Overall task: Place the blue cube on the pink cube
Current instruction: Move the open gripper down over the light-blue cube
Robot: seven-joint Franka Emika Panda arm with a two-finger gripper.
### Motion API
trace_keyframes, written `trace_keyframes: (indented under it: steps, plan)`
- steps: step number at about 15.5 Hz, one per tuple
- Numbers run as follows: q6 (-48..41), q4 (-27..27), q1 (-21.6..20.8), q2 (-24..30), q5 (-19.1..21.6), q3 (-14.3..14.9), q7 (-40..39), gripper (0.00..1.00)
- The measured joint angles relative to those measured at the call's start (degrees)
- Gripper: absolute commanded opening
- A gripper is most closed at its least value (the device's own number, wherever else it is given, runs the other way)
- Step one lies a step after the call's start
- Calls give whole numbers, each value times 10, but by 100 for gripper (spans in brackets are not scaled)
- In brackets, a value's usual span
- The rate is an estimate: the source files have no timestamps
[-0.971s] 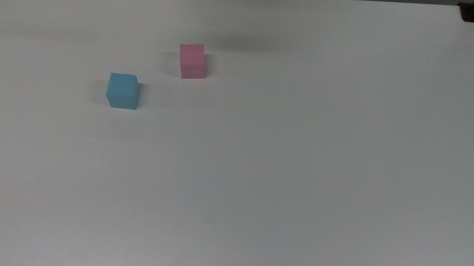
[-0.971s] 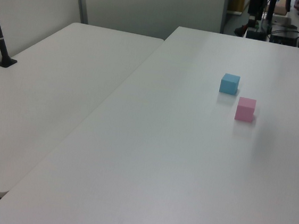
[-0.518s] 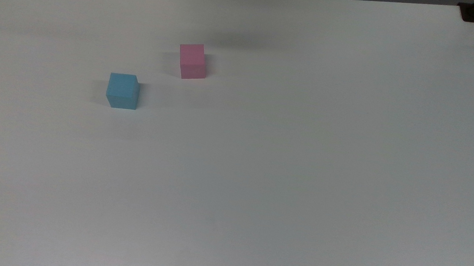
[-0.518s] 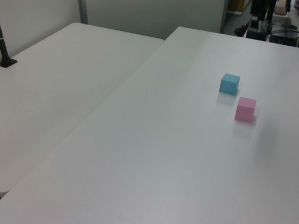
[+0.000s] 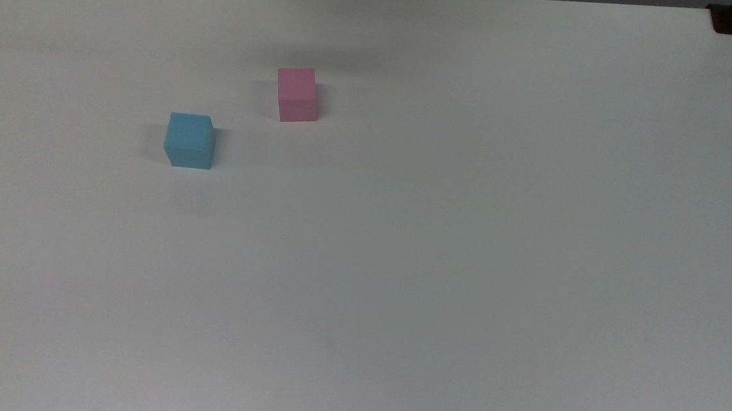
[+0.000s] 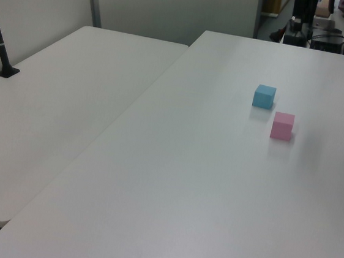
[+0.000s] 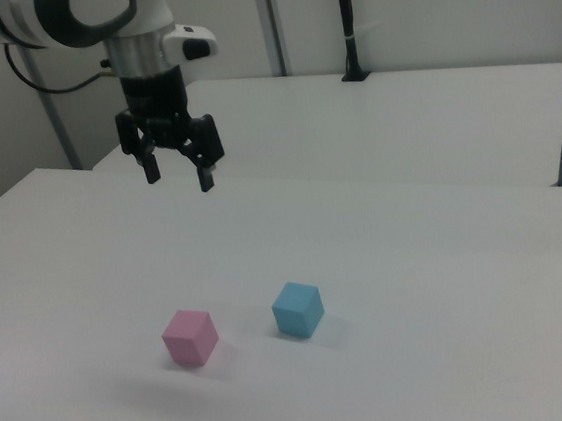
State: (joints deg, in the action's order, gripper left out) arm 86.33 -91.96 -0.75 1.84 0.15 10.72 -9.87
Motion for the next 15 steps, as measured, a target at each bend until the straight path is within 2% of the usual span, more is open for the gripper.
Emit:
trace_keyframes:
  steps: [3,6,9,15]
  plan:
    - [32,-18,7,-2,-11,19,-40,100]
    - [118,-70,11,-17,-11,38,-54,100]
    - [184,-101,18,-58,-11,38,-54,100]
    - [280,-107,21,-145,-11,38,-46,100]
